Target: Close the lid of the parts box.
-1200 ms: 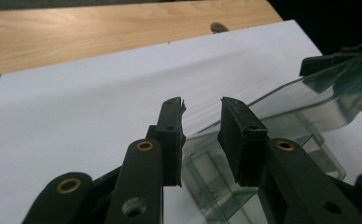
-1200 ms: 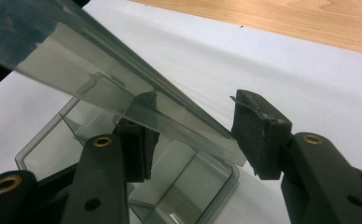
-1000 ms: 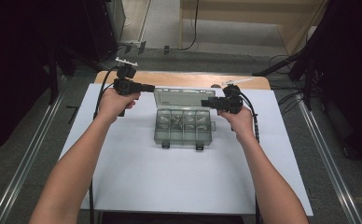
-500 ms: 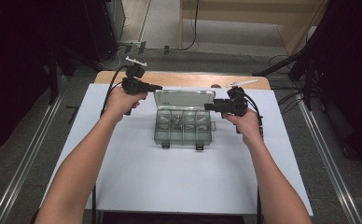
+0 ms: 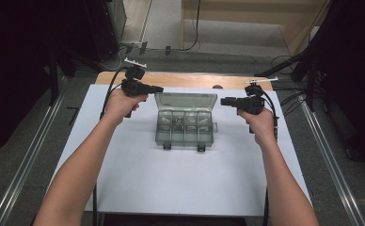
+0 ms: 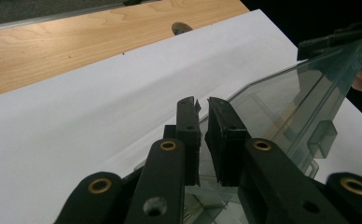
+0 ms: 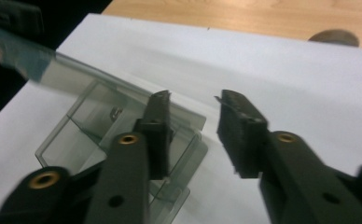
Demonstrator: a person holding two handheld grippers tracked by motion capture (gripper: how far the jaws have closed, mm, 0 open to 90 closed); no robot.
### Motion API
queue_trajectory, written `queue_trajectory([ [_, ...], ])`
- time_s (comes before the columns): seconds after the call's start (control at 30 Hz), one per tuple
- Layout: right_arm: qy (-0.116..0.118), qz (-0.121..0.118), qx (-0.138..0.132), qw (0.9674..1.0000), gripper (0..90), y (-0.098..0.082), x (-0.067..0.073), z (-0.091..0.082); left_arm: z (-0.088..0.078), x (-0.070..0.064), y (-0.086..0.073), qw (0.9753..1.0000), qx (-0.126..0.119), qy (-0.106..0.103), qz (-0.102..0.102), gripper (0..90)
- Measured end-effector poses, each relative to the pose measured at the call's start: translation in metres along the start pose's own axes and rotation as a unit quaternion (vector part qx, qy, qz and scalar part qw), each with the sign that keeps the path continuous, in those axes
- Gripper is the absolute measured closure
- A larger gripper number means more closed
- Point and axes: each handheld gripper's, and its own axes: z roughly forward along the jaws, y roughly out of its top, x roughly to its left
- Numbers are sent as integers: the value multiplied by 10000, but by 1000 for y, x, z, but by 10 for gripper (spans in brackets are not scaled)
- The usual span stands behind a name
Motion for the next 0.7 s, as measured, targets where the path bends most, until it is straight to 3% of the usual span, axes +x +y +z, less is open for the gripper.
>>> queue_trajectory([
  [0.07, -23, -12, -65, 10000, 777, 5, 1, -2, 0, -1, -2, 10000, -27, -33, -5, 830],
  [0.2, 79, -121, -65, 9999, 887, 12, 8, 0, -1, -4, -7, 10000, -35, -70, 54, 830],
  [0.5, 377, -233, 117, 9989, 900, 20, 23, 9, -3, -9, -19, 9997, -97, -169, 125, 830],
  [0.7, 547, -255, 318, 9977, 900, 17, 29, 14, -4, -14, -24, 9994, -71, -136, 302, 829],
])
